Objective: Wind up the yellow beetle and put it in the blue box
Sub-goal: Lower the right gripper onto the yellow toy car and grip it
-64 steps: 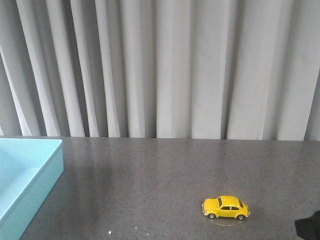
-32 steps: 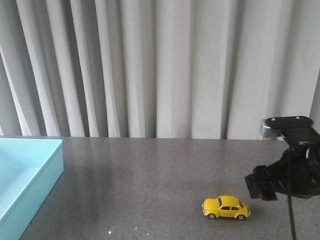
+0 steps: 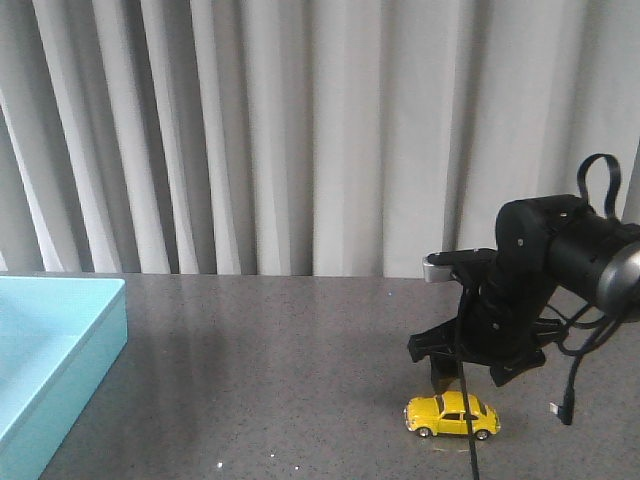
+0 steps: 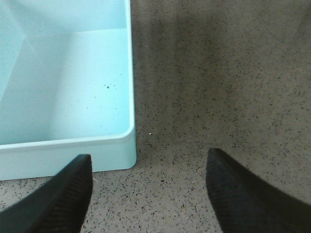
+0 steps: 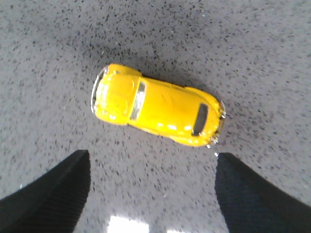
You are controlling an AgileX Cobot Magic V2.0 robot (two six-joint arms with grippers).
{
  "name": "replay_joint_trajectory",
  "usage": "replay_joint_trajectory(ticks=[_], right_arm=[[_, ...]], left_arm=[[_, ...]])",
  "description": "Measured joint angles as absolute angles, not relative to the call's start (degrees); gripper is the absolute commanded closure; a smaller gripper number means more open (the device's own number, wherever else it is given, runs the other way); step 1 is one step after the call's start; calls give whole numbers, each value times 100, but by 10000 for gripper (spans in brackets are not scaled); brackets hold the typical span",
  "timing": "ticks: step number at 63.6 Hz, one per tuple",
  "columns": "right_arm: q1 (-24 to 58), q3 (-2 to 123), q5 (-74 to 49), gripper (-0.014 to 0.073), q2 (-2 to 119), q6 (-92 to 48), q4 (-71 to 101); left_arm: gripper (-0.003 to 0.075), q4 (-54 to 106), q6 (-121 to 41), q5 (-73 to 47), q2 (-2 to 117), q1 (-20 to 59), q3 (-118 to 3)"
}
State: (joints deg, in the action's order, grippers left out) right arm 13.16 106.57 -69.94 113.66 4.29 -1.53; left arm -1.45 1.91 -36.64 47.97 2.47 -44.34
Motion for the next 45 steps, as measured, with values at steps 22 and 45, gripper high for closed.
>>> replay_joint_trajectory(ticks=[22,45], right_arm=[[1321,11572,-7094,72,12389,732,-156],[1161,11586,-7111,115,12450,962,273]], left_arm=[[228,-145,191,-3664,4797,247,-4434],[228,-145,191,-3664,4797,247,-4434]])
